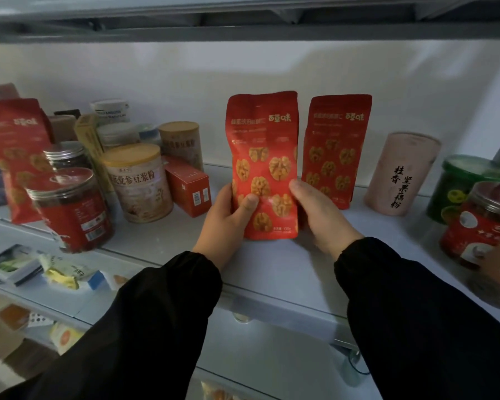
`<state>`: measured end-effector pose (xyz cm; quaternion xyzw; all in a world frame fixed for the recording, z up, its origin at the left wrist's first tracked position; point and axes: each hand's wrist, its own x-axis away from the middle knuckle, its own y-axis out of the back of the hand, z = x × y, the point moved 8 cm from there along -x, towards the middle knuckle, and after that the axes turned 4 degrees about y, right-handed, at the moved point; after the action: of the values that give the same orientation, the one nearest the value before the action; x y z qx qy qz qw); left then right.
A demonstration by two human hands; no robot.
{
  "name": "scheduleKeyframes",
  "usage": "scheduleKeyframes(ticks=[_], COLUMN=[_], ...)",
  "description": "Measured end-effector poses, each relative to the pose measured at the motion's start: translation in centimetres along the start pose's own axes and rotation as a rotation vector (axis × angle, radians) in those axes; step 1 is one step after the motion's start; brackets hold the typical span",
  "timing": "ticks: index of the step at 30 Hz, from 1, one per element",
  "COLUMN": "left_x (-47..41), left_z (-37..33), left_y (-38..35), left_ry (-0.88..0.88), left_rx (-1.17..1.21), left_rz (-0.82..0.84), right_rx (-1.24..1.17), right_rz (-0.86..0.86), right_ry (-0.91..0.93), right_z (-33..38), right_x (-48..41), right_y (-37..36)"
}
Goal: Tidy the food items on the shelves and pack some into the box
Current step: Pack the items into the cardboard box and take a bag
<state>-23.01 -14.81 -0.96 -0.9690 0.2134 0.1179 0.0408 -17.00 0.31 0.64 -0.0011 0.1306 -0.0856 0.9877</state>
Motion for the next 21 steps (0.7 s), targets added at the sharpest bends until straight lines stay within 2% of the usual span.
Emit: scheduleKeyframes(ticks=[3,6,9,11,16,19,21], left_x=[0.0,0.0,0.2,0.6,1.0,0.9,0.8], left_z=[-0.7,-1.1,-1.0,-1.1,-0.3,0.4,0.6], left_y=[1.1,1.4,0.8,0.2,-0.8,-1.0,-1.2], left_ry=[-0.097,-0.119,-0.059,-0.001,0.096,0.160,0.175], left_rx=[-0.057,-0.085,0.023,0.086,-0.045,-0.083,-0.020], left_rz=[-0.114,-0.176,-0.107,-0.037,0.118,0.138,0.143], right_rx=[-0.132,-0.055,0.012,0.003,-0.172,-0.115,-0.090], right_rz=[-0.078,-0.026,-0.016,0.009,0.126,0.070,0.029], right_ry=[-0.007,0.077,0.145,0.106,-0.020,0.043,0.070], right_z=[0.1,0.6,0.5,0.2,-0.4,0.2,0.6], right_x=[-0.6,-0.5,-0.7,-0.9,-0.3,0.0,0.0], right_y=[0.8,0.5,0.8,0.9,-0.2,0.1,0.2])
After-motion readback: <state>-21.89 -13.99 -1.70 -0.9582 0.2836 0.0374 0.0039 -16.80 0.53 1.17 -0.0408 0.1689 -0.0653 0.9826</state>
